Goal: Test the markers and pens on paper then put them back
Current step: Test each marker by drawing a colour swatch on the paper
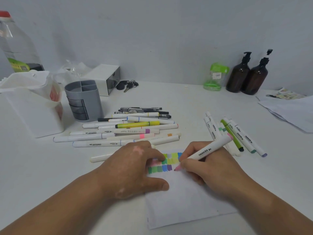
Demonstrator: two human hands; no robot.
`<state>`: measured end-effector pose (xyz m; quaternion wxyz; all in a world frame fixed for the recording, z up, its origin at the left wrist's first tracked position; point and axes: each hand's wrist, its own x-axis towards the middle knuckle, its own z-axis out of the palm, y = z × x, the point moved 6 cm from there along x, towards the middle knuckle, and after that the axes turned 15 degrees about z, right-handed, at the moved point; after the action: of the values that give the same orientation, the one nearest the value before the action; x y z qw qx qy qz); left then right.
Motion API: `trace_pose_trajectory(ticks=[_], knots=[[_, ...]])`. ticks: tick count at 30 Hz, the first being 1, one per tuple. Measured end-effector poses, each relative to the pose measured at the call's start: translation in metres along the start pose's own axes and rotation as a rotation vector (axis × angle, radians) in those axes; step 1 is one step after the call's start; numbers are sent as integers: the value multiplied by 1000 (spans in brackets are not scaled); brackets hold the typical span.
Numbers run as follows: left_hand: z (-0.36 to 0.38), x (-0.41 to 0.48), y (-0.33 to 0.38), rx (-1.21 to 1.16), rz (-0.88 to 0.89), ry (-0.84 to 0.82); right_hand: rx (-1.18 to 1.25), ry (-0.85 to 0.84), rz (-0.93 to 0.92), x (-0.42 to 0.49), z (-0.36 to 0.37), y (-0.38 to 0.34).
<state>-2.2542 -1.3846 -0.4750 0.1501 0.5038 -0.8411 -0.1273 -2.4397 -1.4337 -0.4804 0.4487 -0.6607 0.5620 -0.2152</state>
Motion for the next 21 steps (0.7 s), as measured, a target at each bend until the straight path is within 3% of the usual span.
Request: trace_pose_trajectory(ticks=[17, 19, 21], knots=[[2, -1, -5, -1, -21, 24, -144, 88, -28, -3, -11, -3], [-2, -2, -4, -34, -13, 85, -108, 141, -48, -3, -19, -5], [-8, -2, -3, -157, 4, 229, 88, 202, -60, -1, -30, -5]])
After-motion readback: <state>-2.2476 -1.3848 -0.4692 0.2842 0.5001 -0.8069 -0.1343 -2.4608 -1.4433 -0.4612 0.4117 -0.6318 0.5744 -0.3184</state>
